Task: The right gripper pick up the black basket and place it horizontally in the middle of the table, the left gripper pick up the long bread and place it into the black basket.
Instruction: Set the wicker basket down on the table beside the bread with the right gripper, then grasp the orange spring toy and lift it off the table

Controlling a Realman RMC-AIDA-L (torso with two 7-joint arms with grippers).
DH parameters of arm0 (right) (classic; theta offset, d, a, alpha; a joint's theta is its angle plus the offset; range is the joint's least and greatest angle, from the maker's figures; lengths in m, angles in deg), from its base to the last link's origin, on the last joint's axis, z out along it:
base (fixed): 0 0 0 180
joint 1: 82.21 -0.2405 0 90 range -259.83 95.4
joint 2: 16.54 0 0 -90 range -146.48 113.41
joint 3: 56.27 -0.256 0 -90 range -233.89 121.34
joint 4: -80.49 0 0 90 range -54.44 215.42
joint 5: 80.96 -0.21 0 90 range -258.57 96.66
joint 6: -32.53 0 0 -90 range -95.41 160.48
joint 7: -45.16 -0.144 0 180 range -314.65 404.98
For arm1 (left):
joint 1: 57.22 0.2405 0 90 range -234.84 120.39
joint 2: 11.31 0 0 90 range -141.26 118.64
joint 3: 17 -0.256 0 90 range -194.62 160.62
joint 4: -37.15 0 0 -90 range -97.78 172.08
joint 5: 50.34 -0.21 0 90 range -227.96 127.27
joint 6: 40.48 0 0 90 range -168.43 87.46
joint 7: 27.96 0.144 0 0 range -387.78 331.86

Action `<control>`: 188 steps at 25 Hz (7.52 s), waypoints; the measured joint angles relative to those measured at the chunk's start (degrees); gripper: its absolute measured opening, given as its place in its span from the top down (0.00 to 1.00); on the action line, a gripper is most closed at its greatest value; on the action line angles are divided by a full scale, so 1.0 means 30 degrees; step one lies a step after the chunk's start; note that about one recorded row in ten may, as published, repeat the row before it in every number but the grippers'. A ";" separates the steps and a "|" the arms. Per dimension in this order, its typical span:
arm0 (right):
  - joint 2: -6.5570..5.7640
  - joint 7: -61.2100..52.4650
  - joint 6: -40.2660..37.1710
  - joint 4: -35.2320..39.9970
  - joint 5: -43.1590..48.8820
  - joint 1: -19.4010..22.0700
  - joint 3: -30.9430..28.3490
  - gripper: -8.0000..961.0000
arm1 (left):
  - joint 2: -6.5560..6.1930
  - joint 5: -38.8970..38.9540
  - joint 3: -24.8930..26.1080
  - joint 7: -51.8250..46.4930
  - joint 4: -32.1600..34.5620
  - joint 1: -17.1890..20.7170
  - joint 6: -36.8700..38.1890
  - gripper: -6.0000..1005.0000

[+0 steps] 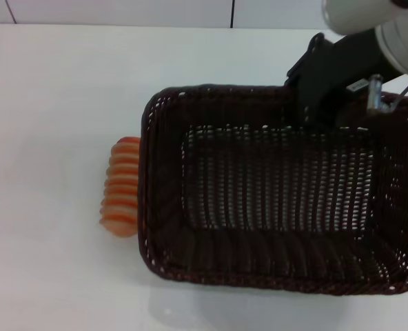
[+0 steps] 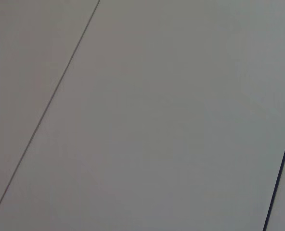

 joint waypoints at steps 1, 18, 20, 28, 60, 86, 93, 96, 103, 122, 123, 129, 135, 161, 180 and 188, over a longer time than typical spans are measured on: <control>0.0000 0.0000 0.0000 0.0000 0.0000 0.0000 0.0000 0.83 | 0.0011 -0.0001 0.0051 -0.0013 -0.0001 0.0001 0.0001 0.13; 0.0347 -0.1138 -0.0366 -0.2504 0.1343 -0.0139 0.1283 0.84 | 0.0022 -0.0004 0.0079 -0.0206 0.0001 0.0152 0.0220 0.13; 0.0345 -0.1168 -0.0390 -0.2731 0.1343 -0.0235 0.1306 0.84 | 0.0022 -0.0004 0.0079 -0.0206 0.0001 0.0151 0.0223 0.13; 0.0344 -0.1475 -0.0739 -0.2841 0.1751 -0.0452 0.1410 0.66 | 0.0042 -0.0003 0.0062 -0.0250 0.0001 0.0173 0.0313 0.13; 0.0391 0.5010 -2.6728 -0.1555 -0.5662 1.0835 0.2771 0.55 | 0.0051 -0.0170 -0.0213 -0.0752 0.0004 0.0093 0.0077 0.13; 0.0304 -1.2973 -5.7845 -2.0741 0.1408 0.8578 0.7863 0.55 | 0.0022 -0.0179 -0.1100 -0.0762 0.0001 0.0151 0.0057 0.13; 0.0286 -1.3842 -5.8745 -2.1958 0.1452 0.8545 0.7855 0.55 | 0.0022 -0.0178 -0.1397 -0.0762 0.0002 0.0125 0.0116 0.13; 0.0286 -1.3859 -5.8773 -2.1973 0.1463 0.8553 0.7859 0.55 | 0.0023 -0.0178 -0.1404 -0.0762 0.0001 0.0088 0.0118 0.13; 0.0306 -1.3861 -5.8850 -2.2279 0.1489 0.8598 0.7863 0.55 | -0.0052 -0.0313 -0.1982 -0.1187 -0.0421 0.0157 0.0047 0.13; 0.0321 -1.3907 -5.7974 -2.4062 0.1310 0.8178 0.7221 0.55 | -0.6696 -0.0839 -0.9661 -0.8767 -1.8244 0.5302 -1.6639 0.13; 0.0317 -1.3908 -5.7940 -2.4336 0.1308 0.7966 0.6947 0.55 | -0.7056 -0.0832 -0.9732 -0.8965 -1.9826 0.5638 -1.8579 0.13; 0.0374 -1.4159 -5.7702 -2.4629 0.1303 0.7704 0.5747 0.55 | -0.7022 -0.0740 -0.9364 -0.7722 -2.4416 0.6084 -2.5537 0.13; 0.0233 -1.6072 -5.7665 -2.5632 0.1316 0.6894 0.4581 0.55 | -0.4757 0.1029 -0.7122 -0.1948 -2.7305 0.4940 -3.3189 0.13; -0.0506 -1.6637 -5.7894 -2.6894 0.1809 0.6662 0.4475 0.55 | 0.0108 0.4809 -0.2344 0.9096 -2.6958 0.0957 -4.6841 0.13; -0.0551 -1.6678 -5.7896 -2.6809 0.2303 0.6553 0.4504 0.55 | 0.0120 0.4616 -0.2475 0.8915 -2.3014 -0.1619 -4.8701 0.13; -0.0459 -1.6677 -5.7893 -2.6849 0.2303 0.6428 0.4492 0.55 | 0.0110 0.4674 -0.2631 0.9077 -2.1430 -0.2540 -4.8757 0.13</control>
